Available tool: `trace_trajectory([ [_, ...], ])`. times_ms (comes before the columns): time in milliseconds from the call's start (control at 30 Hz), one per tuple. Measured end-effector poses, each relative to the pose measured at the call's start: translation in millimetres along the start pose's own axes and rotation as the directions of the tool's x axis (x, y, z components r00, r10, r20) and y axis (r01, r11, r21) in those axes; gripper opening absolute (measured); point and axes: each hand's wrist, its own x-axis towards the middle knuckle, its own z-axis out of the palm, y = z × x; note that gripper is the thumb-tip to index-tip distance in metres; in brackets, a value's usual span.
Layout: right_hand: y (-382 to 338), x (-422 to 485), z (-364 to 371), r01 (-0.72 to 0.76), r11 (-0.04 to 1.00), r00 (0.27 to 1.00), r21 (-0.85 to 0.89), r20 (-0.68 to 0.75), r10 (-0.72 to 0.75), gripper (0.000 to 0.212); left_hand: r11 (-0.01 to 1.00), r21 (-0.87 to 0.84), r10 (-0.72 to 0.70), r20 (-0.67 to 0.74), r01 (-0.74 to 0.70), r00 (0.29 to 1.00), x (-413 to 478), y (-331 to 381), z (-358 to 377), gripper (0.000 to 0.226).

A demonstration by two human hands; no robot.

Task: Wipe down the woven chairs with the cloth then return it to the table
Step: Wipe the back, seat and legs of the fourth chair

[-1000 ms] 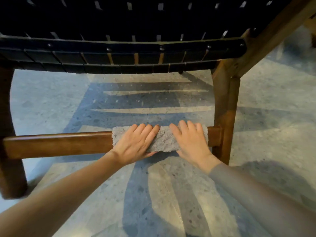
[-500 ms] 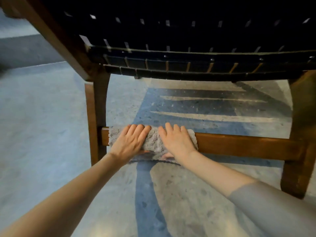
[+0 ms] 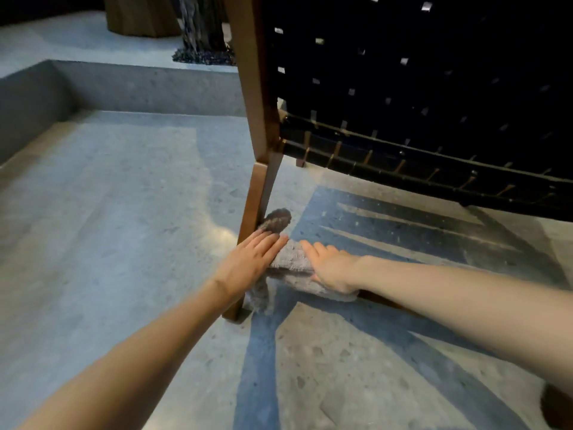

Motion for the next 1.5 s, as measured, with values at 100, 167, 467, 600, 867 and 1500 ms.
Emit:
trace_trajectory([
  [100, -4, -1, -13, -0.031, 0.999, 0.999, -0.042, 0.017, 0.031, 0.076, 0.972, -0.231, -0.042, -0.02, 0.036, 0.999, -1, -7, -5, 0.077],
  [167, -7, -2, -24, -0.023, 0.999, 1.0, -0.037, -0.009, 0.023, 0.067, 0.946, -0.321, -0.066, -0.028, 0.054, 0.997, -5, -13, -12, 0.07],
  [467, -20, -9, -67, 0.25, 0.918, 0.942, 0.309, -0.298, -0.156, 0.007, 0.881, -0.375, -0.305, 0.013, 0.288, 0.952, -31, -79, -54, 0.022],
  [600, -22, -4, -90, 0.299, 0.853, 0.812, 0.428, -0.584, 0.009, 0.015, 0.64, -0.666, -0.594, -0.114, 0.382, 0.796, -28, -103, -69, 0.02],
  [867, -36, 37, -87, 0.159, 0.528, 0.587, 0.835, -0.509, 0.629, 0.022, 0.322, -0.863, -0.878, -0.117, 0.39, 0.465, 26, -91, -65, 0.012],
  [1500, -65, 94, -78, 0.394, 0.063, 0.78, 0.917, -0.369, 0.505, 0.034, -0.075, -0.997, -0.526, 0.03, -0.011, 0.85, 76, -80, -13, 0.04],
])
